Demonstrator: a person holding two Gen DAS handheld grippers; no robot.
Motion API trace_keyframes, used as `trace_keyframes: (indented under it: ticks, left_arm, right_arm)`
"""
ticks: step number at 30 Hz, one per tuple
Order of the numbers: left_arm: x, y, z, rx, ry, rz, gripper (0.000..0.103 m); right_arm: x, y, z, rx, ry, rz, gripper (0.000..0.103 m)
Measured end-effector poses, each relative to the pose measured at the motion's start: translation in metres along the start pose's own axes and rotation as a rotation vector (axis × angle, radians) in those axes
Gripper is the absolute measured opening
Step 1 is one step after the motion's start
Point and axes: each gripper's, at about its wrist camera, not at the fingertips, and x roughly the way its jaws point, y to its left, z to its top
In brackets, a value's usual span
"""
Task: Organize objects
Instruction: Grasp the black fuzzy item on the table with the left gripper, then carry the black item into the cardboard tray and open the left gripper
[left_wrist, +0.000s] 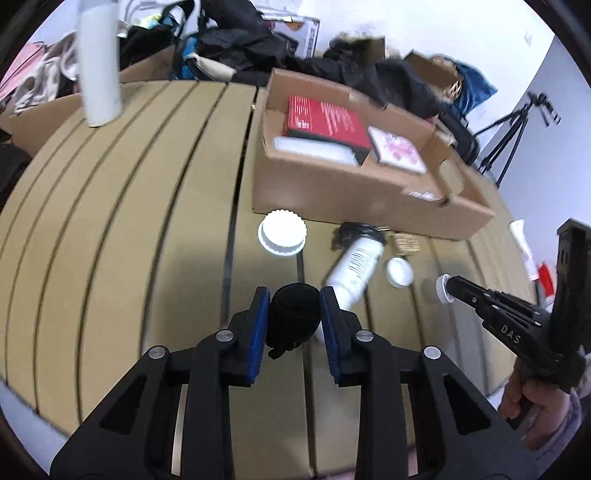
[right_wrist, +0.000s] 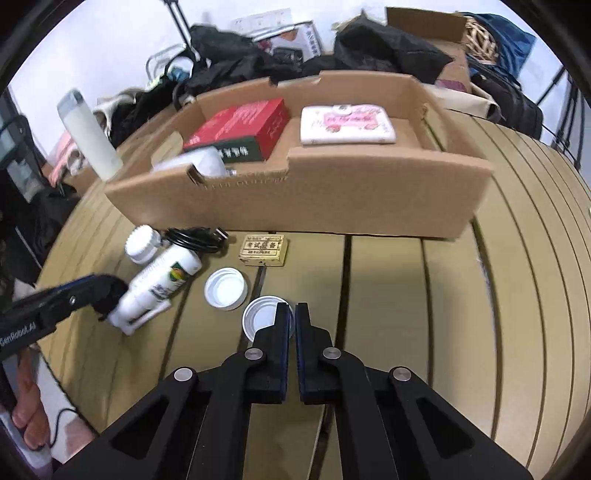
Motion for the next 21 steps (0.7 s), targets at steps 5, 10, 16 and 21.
trace_keyframes:
  ticks: [5, 10, 16, 21]
  left_arm:
    - [-0.065, -0.004, -0.021, -0.019, -0.053, -0.014, 0.024]
    - [-0.119, -0.021, -0.054, -0.027, -0.069, -0.046, 0.024]
    - [-0.143, -0.062, -0.079, 0.059, -0.088, -0.086, 0.024]
    - [-0.144, -0.084, -0.071, 0.111, -0.100, -0.111, 0.024]
  right_arm:
    - [-0.061, 0.000, -0.020, 0.004, -0.073, 0.005, 0.003]
    - [-0.134, -0.004, -0.061, 0.014, -0.139, 0.014, 0.003]
    - [-0.191, -0.014, -0.106, 0.033, -0.198, 0.006, 0.003]
    - [-0.200, -0.023, -0.110, 0.057, -0.216, 0.015, 0.003]
